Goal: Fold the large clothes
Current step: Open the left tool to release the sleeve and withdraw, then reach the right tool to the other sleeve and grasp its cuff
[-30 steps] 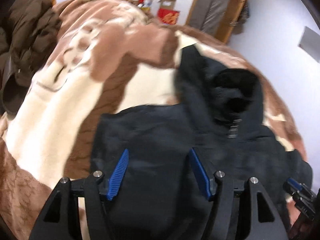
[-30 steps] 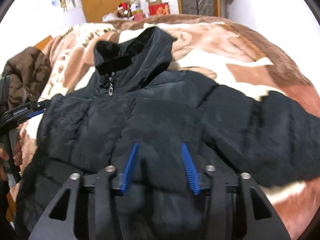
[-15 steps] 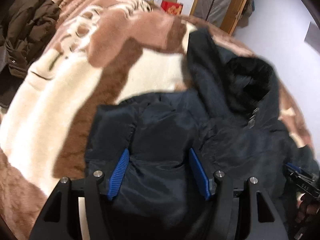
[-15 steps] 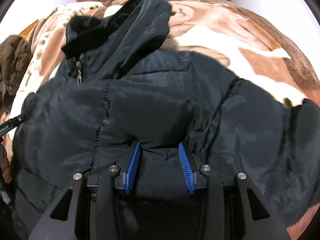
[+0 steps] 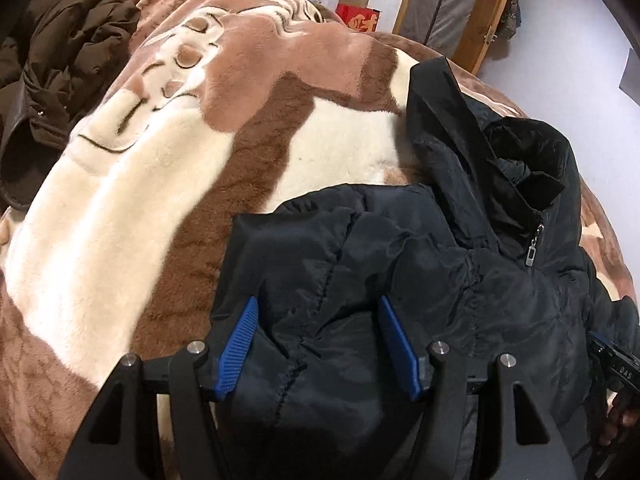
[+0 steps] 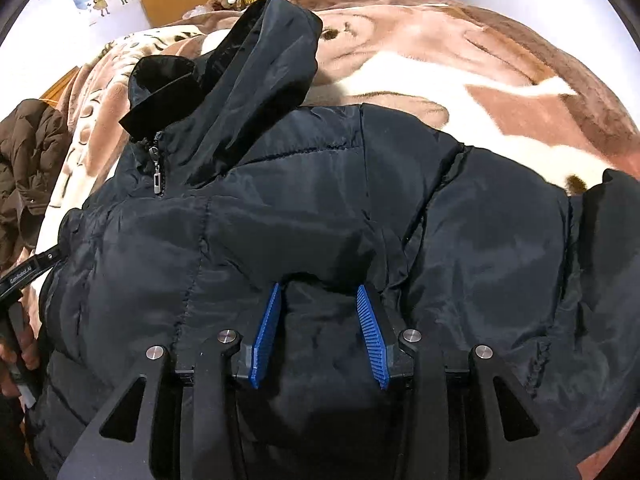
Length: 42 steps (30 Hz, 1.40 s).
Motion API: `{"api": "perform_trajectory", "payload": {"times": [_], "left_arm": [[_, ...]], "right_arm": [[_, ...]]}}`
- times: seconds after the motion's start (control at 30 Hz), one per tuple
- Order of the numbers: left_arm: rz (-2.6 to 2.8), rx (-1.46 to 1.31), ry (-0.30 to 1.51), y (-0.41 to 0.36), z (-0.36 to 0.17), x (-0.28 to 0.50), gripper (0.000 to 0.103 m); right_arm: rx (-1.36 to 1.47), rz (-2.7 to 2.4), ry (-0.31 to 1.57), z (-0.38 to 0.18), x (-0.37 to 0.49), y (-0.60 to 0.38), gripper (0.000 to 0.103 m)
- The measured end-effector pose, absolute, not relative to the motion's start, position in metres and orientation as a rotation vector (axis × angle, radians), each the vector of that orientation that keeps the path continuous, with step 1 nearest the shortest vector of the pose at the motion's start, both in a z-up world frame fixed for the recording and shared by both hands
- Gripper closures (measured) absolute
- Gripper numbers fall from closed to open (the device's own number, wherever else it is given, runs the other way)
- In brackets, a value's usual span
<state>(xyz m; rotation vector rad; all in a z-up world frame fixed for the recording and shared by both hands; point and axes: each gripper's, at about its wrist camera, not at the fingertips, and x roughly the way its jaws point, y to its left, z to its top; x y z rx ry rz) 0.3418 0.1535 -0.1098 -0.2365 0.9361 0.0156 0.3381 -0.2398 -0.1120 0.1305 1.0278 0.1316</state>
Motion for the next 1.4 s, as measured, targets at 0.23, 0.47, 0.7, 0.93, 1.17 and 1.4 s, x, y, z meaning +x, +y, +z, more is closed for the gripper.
{"api": "perform_trajectory", "payload": {"times": [0.23,0.47,0.7,0.93,1.17,1.4], "left_arm": [[-0.042,-0.218,0.869,0.134,-0.059,0.289,0.04],[-0.113,-0.176,0.824,0.088,-0.014,0.207,0.04],[-0.154,-0.16,0.812,0.049,0.011,0.144,0.04],[-0.188,-0.111,0.804,0.02,0.028,0.118,0.039],[-0.191,-0.065,0.779,-0.002,0.042,0.126,0.039],[-0.181,-0.015,0.795,-0.018,0.03,0.148,0.039]], "right_arm": [[0.142,0.105,0.934,-0.063,0.27,-0.254,0.063],[0.2,0.06,0.894,-0.035,0.178,-0.275,0.063],[0.226,0.001,0.854,-0.008,0.109,-0.299,0.063],[0.266,-0.06,0.815,0.004,0.077,-0.332,0.062],[0.339,-0.108,0.812,-0.001,0.079,-0.366,0.06],[0.383,-0.163,0.83,-0.021,0.098,-0.399,0.057]]}}
